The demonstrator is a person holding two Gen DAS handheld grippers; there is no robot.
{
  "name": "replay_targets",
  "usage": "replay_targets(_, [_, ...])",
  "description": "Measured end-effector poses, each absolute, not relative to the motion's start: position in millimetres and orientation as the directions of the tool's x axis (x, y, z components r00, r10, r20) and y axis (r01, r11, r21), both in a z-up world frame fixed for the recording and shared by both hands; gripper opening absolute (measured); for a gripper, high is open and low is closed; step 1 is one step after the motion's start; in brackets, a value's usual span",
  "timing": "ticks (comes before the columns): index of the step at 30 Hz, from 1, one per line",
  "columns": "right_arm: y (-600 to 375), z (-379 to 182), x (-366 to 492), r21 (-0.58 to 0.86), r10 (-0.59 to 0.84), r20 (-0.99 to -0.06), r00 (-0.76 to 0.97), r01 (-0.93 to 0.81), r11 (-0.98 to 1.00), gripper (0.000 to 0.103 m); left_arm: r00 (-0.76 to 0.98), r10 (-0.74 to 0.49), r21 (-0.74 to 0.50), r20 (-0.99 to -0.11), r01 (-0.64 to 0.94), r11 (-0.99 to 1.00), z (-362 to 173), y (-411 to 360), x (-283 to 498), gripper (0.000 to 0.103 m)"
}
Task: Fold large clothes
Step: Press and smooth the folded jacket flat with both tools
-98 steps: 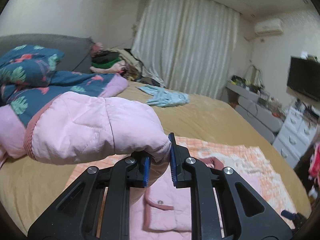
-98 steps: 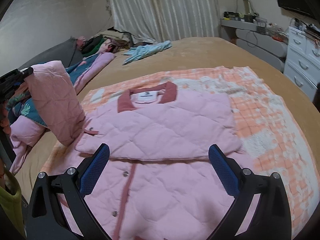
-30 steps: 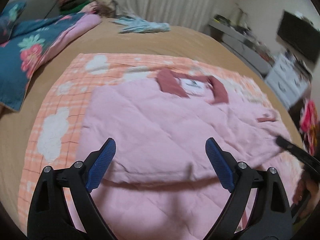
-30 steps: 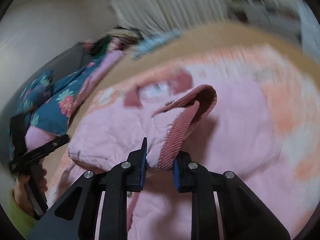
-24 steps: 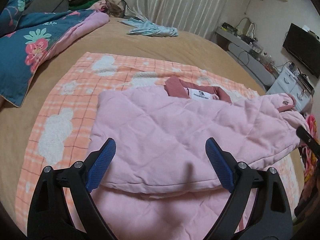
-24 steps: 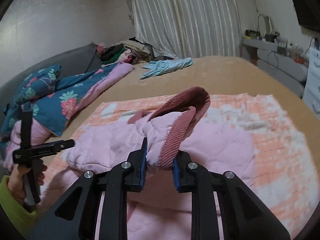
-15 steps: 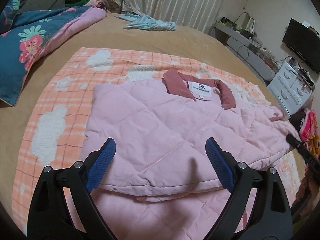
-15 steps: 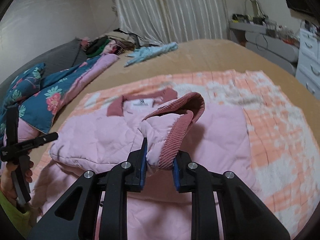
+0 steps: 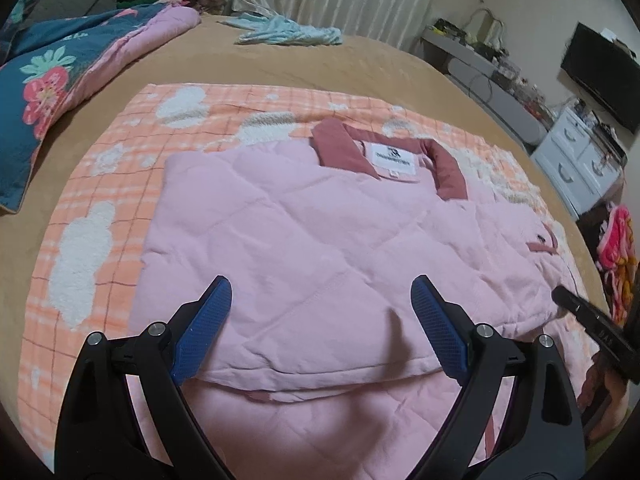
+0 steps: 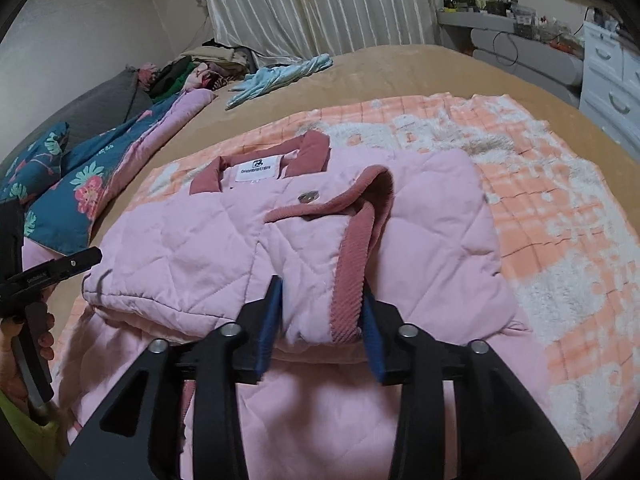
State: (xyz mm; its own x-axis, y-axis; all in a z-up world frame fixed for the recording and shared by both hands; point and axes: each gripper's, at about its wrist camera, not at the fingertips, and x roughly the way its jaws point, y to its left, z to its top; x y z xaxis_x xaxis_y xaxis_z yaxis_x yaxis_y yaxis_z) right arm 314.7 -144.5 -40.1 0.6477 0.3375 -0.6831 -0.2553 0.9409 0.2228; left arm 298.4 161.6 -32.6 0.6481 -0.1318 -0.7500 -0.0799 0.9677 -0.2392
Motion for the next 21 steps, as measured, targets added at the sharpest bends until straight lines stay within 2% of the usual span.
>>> replay_targets(3, [-143,-28,308,0.174,0.296,-0.664,0.686,-0.243,0.954,0.054,0.631,-0.131,-0.224,-0.764,-0.069,0.972,-38,155,300,0.084])
replay_targets(9, [-123,-12,305,0.134,0.314,-0.651,0.691,-0.303,0.944,0.058,0.589,-0.111,-0.195,-0.800,-0.081,0.977,-60,154,306,0.087])
replay_targets(11, [-113,-9,306,0.131,0.332,-0.653,0.681,-0.331,0.935,0.063,0.576,-0.119,-0.204,-0.809,-0.084,0.975,-69,156,307,0.087])
replay_targets(19, [-57,-13,321,0.074,0.355,-0.696,0.624,-0.429,0.900,0.071,0.563,-0.137,-0.229,-0.815,-0.095,0.969,-84,165,307,0.089])
replay_targets(21, [-47,-20,330,0.053,0.331,-0.714,0.617,-0.425,0.904,0.076,0.563,-0.139,-0.230,-0.815,-0.095,0.968,-84,165,307,0.089])
